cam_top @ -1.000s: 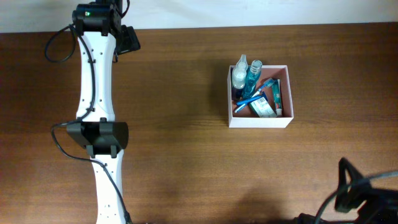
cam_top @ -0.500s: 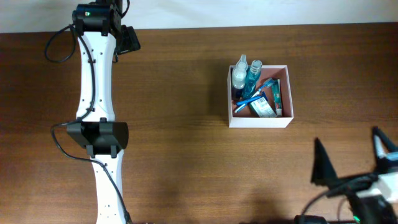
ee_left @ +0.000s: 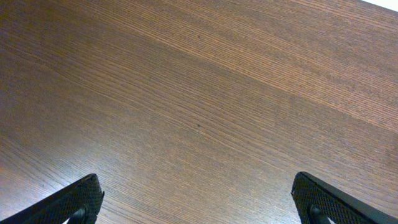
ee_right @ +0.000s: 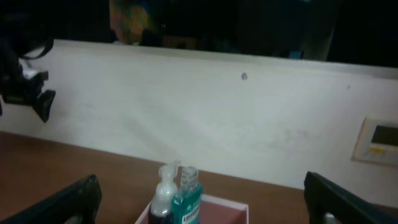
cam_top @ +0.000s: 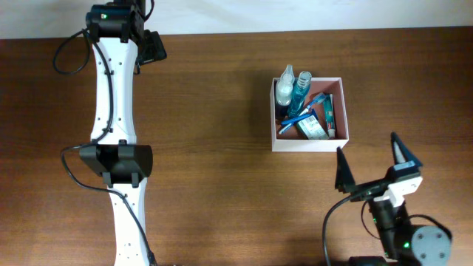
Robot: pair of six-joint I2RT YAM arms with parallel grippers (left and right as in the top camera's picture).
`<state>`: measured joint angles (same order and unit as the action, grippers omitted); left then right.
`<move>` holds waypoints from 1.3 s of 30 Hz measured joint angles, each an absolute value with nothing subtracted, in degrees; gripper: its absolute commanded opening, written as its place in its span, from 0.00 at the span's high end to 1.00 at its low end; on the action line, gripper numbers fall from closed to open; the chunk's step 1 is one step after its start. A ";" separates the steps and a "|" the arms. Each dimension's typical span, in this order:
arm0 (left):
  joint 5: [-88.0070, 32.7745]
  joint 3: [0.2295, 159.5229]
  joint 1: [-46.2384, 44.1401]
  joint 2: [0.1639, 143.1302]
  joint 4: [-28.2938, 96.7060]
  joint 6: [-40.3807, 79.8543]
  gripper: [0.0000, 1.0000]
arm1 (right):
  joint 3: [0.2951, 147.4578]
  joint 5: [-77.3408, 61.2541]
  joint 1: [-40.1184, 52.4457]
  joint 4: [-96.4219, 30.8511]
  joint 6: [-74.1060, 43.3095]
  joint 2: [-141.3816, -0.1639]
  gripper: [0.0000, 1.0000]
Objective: Pack container
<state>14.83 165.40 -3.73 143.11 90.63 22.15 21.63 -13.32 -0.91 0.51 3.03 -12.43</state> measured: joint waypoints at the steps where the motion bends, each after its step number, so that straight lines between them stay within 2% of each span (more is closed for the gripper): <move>1: 14.83 165.40 -3.73 143.11 90.65 22.15 0.00 | 20.16 -13.32 -0.91 0.82 3.03 -11.25 0.01; 13: 14.83 165.40 -3.73 143.11 90.63 22.15 0.01 | 10.24 -13.32 -0.91 1.48 3.03 -1.48 0.01; 28: 14.83 165.40 -3.73 143.11 90.65 22.15 0.01 | 1.23 -13.32 -0.91 8.51 3.05 -0.89 0.01; 34: 14.83 165.40 -3.73 143.11 90.63 22.15 0.01 | 0.58 -12.86 -0.91 7.55 3.03 -0.89 0.01; 39: 14.83 165.40 -3.73 143.11 90.63 22.15 0.00 | 0.58 -12.75 -0.91 2.04 3.01 -0.84 0.01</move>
<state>14.83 165.40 -3.73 143.11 90.63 22.15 0.58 -12.75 -0.91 2.04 3.01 -0.84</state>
